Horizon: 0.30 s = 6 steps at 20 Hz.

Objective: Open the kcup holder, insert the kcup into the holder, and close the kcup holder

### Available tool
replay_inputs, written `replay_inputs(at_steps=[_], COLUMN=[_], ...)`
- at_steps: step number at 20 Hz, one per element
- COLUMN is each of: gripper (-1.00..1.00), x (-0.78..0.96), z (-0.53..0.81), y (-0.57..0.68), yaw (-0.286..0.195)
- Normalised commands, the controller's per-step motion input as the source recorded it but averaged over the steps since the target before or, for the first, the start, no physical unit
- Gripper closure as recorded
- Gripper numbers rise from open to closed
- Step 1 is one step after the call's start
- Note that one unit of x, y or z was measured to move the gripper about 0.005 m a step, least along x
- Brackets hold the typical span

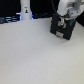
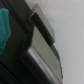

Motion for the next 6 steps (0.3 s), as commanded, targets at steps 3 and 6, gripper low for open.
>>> replay_inputs(at_steps=[3, 6], gripper=[-1.0, -1.0], x=[0.0, 0.07], z=[0.91, 0.92], y=[0.34, 0.17], yaw=[0.007, -0.014])
